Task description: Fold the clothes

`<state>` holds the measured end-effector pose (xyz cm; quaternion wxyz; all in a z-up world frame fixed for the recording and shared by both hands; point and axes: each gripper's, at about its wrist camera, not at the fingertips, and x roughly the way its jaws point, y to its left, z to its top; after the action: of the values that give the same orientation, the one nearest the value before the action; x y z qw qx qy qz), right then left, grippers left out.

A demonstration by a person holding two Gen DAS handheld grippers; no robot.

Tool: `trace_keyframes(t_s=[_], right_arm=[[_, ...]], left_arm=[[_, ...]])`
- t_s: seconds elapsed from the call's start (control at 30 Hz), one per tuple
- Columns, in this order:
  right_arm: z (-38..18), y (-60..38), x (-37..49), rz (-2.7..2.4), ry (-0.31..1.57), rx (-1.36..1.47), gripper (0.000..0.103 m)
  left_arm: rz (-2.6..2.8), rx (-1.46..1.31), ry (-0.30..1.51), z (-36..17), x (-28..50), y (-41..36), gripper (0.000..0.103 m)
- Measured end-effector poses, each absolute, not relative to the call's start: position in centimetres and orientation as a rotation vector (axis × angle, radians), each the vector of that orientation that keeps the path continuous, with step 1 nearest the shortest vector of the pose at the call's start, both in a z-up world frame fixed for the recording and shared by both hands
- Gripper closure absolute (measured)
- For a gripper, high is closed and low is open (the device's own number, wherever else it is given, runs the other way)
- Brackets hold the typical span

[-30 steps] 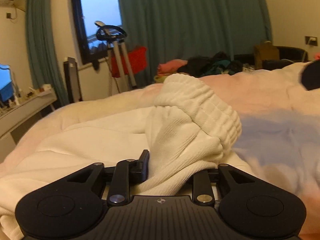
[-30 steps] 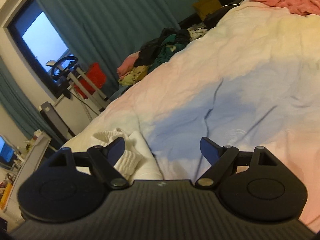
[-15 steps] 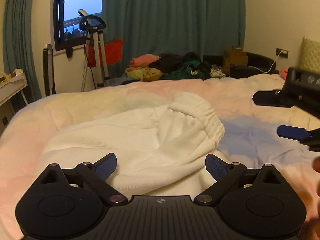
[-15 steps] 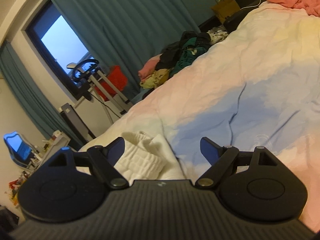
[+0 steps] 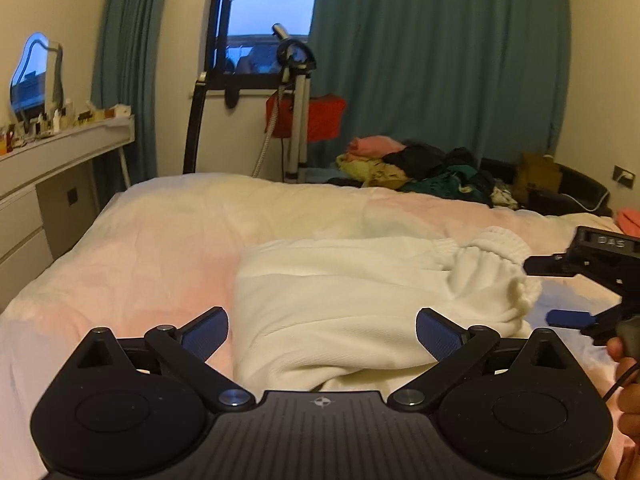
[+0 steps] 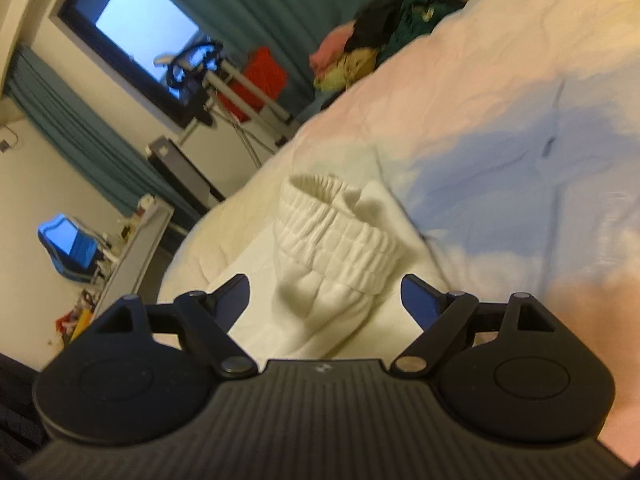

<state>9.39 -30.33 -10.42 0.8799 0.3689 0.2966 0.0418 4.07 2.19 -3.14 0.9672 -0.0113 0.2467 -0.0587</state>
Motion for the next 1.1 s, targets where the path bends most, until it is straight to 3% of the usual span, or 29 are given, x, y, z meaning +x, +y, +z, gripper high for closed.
trace_keyframes(t_s=[0.2,0.37,0.47,0.67,0.8,0.83,0.9,1.0,1.07,1.1], right_arm=[[-12.3,-30.4,13.0,0.058,0.654,0.781,0.019],[-11.1,-29.3,12.7,0.052,0.604,0.656,0.049],[-9.8,-29.5,11.5,0.072,0.527,0.666,0.06],[-7.0,-31.2,7.5,0.052,0.354,0.684,0.062],[-11.5,-34.3,8.2,-0.051,0.589,0.834,0.057],[-12.6,-35.1,8.3,-0.045,0.64,0.908,0.052],[-13.8,-36.3,8.0,-0.005,0.666,1.043,0.049],[-14.0,-36.9,8.0,0.037,0.702,1.086,0.035],[-14.2,-36.4,8.4,0.08,0.737,1.061,0.017],[-14.4,-36.1,8.6,0.105,0.758,1.053,0.017]], left_arm=[[-0.056,0.051,0.493,-4.2,4.8,2.1,0.002],[-0.06,0.048,0.532,-5.1,5.9,1.3,0.002],[-0.054,0.052,0.552,-5.4,6.4,1.1,0.002],[-0.062,-0.006,0.57,-5.3,6.8,2.1,0.002],[-0.085,-0.054,0.597,-5.3,6.8,2.8,0.002],[-0.093,-0.066,0.607,-5.4,6.8,3.0,0.002],[-0.111,-0.129,0.636,-5.6,7.1,3.8,0.002],[-0.136,-0.244,0.683,-5.9,7.6,5.3,0.002],[-0.139,-0.334,0.713,-6.3,8.1,6.7,0.002],[-0.141,-0.384,0.729,-6.6,8.4,7.4,0.002]])
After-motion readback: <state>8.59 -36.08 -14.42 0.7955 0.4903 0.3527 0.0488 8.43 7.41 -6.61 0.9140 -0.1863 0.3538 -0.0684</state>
